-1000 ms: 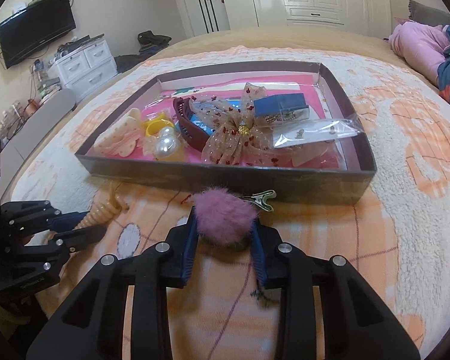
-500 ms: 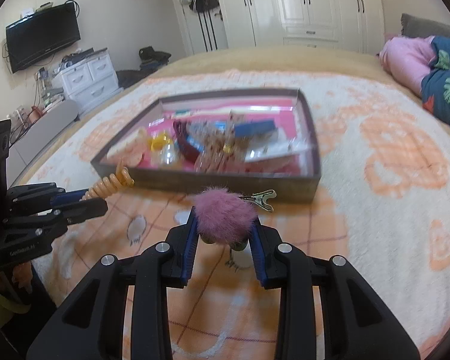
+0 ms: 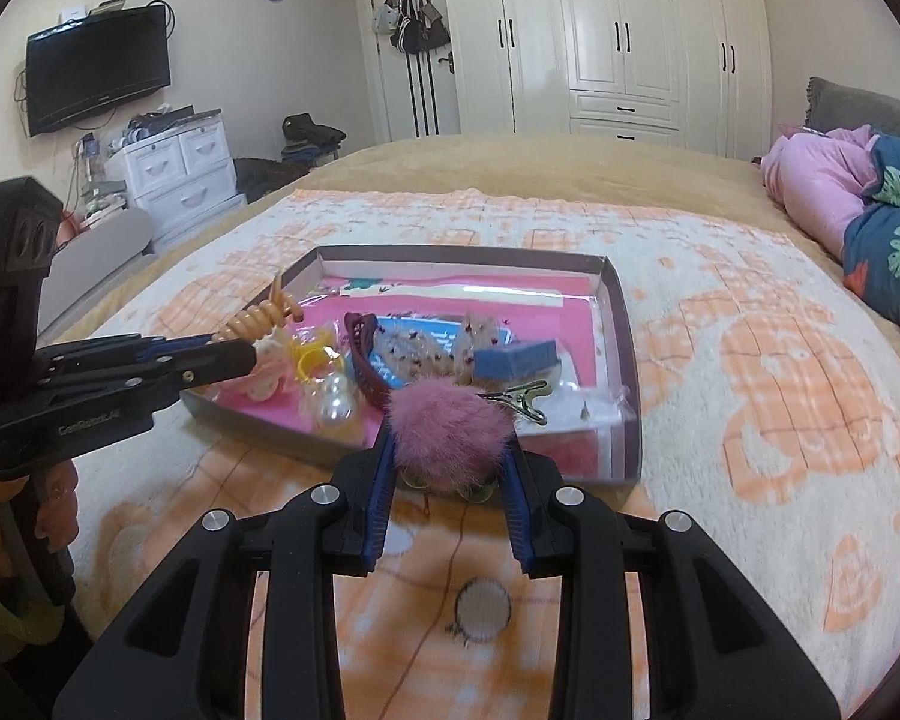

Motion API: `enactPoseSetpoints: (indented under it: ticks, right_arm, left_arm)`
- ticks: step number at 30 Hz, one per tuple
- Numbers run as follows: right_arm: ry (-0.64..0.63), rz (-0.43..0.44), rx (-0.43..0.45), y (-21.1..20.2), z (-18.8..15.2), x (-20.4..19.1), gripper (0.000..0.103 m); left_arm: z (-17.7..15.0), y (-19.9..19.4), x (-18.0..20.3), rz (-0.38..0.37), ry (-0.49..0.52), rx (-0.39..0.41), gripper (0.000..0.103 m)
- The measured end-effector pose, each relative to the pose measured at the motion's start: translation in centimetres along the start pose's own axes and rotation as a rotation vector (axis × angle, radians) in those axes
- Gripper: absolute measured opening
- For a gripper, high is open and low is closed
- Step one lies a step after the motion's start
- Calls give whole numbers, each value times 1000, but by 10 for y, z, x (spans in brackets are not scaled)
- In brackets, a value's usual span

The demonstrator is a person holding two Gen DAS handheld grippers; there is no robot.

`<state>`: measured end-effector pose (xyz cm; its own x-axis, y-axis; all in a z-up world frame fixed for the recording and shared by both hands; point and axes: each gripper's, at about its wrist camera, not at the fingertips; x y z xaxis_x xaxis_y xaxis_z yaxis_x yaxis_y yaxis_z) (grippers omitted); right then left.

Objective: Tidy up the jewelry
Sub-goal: 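Release the spiral hair tie in the tray while right gripper drops the pompom clip there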

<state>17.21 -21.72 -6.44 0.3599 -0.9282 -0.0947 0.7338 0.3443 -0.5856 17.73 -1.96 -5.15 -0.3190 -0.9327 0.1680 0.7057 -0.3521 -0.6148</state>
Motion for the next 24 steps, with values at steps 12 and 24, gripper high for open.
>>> enactPoseSetpoints:
  ticks: [12, 24]
  right_arm:
    - [-34, -32, -25, 36, 17, -2, 30]
    - [-39, 13, -98, 70, 16, -12, 31]
  left_arm:
    - [18, 35, -22, 17, -56, -27, 11]
    - [18, 54, -36, 24, -91, -54, 11]
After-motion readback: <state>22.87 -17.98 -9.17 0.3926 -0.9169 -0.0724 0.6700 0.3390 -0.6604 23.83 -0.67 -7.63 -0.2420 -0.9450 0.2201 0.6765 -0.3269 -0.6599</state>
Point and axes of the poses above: each gripper's, at about its wrist camera, not at the fingertips, and y roughly the way its jaws point, x to its right, z to its top
